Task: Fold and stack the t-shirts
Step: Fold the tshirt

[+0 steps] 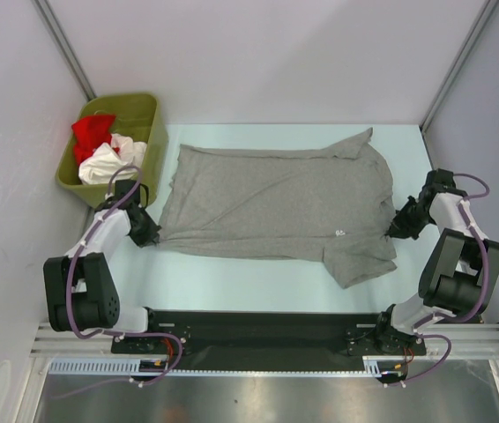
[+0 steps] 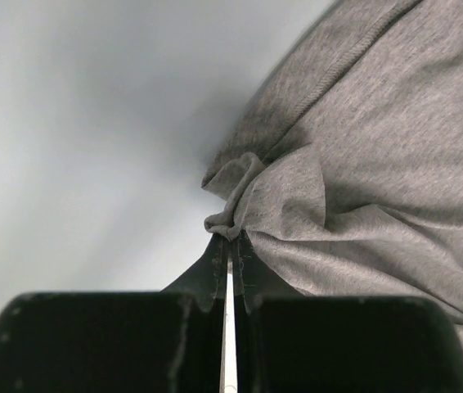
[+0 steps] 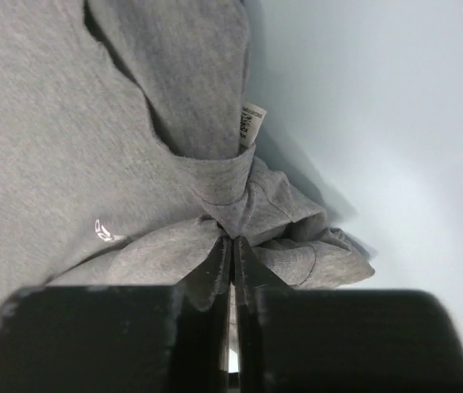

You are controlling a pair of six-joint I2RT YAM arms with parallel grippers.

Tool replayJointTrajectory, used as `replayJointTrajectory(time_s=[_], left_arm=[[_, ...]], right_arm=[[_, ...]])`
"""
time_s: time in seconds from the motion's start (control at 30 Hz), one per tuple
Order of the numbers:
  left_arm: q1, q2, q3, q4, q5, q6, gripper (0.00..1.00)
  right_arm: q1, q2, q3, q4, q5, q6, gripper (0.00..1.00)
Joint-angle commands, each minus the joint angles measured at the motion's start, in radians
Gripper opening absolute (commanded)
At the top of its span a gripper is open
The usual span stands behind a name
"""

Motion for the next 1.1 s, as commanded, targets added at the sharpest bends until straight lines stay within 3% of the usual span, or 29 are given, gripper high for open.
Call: replayJointTrajectory(time_s=[0.0, 0.03, 0.33, 0.4, 0.47, 0.5, 0.53, 0.63, 0.9, 1.07], left_arm=[[0.007, -0.048, 0.017, 0.006, -0.005, 0.02, 0.0], [0.008, -0.047, 0.017, 0.008, -0.005, 0.019, 0.0], [0.007, -0.028, 0.005, 0.008, -0.003, 0.013, 0.0], [0.008, -0.027, 0.005, 0.008, 0.0, 0.008, 0.0], [0.008, -0.024, 0.005, 0.009, 0.001, 0.005, 0.0], [0.008, -0.022, 0.007, 0.008, 0.001, 0.005, 0.0], [0.008, -0.024, 0.008, 0.006, 0.001, 0.005, 0.0], [0.008, -0.027, 0.008, 0.006, 0.001, 0.002, 0.0], [0.006, -0.028, -0.012, 0.006, 0.015, -0.006, 0.0], [0.005, -0.039, -0.009, 0.008, 0.011, -0.001, 0.0]], right_arm=[[-0.018, -0.02, -0.022, -0.007, 0.013, -0.003, 0.13], [-0.025, -0.012, -0.025, -0.007, 0.011, -0.009, 0.34], [-0.025, -0.113, -0.062, -0.134, 0.083, -0.065, 0.61], [-0.011, -0.138, -0.091, -0.147, 0.071, -0.055, 0.61], [0.026, -0.155, -0.132, -0.157, 0.028, -0.02, 0.54], [0.043, -0.161, -0.145, -0.159, 0.011, 0.001, 0.45], [0.063, -0.185, -0.159, -0.153, -0.01, 0.051, 0.29], [0.175, -0.219, -0.226, -0.104, -0.01, 0.124, 0.12], [0.326, -0.054, -0.321, 0.094, 0.02, 0.195, 0.03], [0.582, -0.006, -0.331, 0.105, 0.013, 0.257, 0.01]])
